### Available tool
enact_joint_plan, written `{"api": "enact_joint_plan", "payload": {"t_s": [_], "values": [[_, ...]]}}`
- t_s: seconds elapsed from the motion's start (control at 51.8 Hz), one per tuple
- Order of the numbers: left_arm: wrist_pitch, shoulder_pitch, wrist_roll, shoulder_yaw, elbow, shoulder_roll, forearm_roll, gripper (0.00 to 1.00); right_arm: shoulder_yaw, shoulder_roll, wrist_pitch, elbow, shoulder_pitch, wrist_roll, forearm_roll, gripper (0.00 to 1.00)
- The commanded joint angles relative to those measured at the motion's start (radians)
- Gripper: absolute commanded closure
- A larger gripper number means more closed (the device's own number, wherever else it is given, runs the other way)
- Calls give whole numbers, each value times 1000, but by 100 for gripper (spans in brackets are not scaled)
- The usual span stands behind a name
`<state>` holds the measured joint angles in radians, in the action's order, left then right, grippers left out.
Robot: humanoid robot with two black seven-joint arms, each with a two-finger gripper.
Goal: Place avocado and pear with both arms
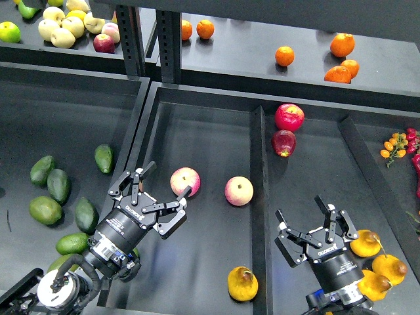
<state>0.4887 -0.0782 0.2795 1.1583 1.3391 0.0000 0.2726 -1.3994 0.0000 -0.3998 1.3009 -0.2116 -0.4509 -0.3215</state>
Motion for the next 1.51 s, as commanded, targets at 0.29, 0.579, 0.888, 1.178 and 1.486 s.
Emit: {"api": "enact_joint_plan", "payload": {"t_s": [0.29,0.579,0.888,1.178,1.486], "values": [[0,-29,1,8,23,0,-1,1,0,0,-1,0,-5,0,1,1],[0,-31,1,3,22,0,-1,1,0,0,-1,0,-5,0,1,1],[0,-31,1,8,22,0,-3,1,0,0,-5,0,-6,0,1,1],[0,-31,6,8,22,0,-1,1,0,0,-7,0,-12,0,1,1],[0,-46,6,8,22,0,-1,1,2,0,-4,1,-11,0,1,1]]}}
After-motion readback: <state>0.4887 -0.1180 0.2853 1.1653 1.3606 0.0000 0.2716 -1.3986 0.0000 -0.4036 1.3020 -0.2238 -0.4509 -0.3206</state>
